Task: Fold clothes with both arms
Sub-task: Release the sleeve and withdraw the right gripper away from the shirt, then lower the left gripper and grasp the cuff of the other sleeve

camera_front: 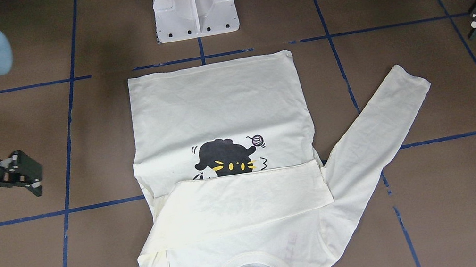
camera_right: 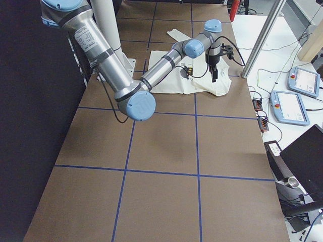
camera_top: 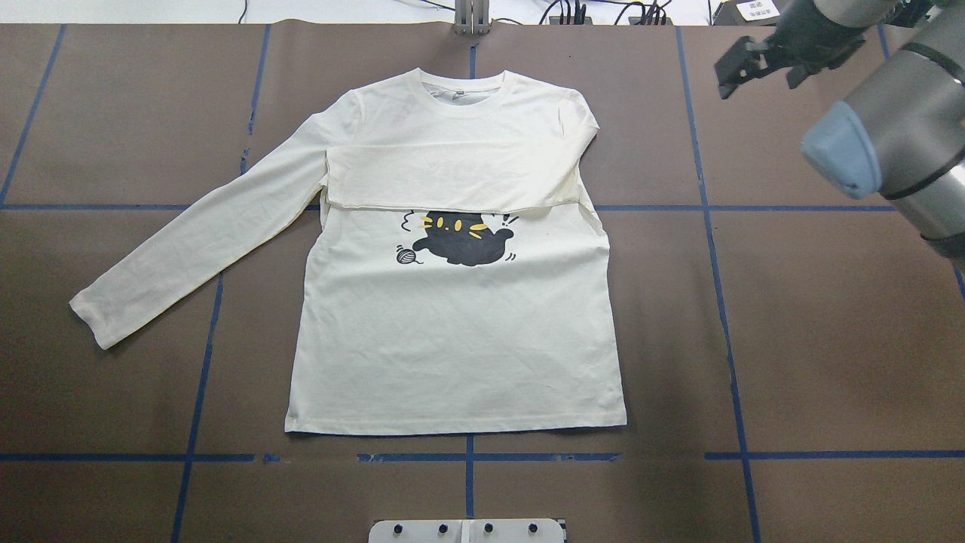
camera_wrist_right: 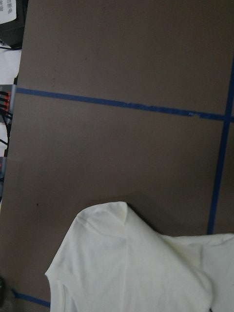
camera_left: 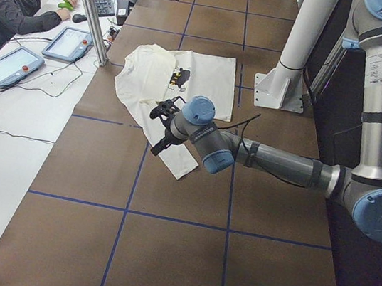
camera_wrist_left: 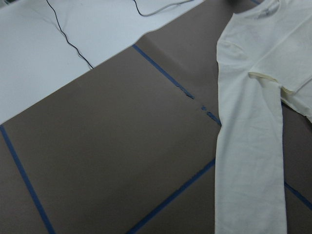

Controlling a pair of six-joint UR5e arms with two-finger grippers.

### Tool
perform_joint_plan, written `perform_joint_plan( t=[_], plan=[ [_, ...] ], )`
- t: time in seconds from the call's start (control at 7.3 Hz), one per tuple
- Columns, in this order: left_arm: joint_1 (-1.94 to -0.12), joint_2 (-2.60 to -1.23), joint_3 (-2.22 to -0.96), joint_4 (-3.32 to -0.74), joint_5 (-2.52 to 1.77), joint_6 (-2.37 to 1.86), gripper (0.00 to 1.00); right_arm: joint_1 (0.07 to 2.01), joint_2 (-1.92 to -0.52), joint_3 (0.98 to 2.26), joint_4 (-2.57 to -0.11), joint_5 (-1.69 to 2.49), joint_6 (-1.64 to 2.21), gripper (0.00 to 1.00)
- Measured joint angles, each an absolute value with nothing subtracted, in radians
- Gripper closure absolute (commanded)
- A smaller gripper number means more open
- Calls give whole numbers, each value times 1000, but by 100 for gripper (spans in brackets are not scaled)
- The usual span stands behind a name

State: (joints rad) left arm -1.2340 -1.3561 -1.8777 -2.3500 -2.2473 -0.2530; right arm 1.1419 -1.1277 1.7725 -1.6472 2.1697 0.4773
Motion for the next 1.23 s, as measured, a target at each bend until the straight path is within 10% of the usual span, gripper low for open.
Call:
perform_joint_plan(
  t=[0.55, 1.23],
  plan=[
    [-798, -1264, -1880, -2475, -1885, -590, 3, 1309, -1463, 1940, -1642, 2290, 207, 0],
    [-649, -1276, -1817, -2480, -1799, -618, 15, 1330, -1510, 1975, -1643, 2292, 199, 0]
  ],
)
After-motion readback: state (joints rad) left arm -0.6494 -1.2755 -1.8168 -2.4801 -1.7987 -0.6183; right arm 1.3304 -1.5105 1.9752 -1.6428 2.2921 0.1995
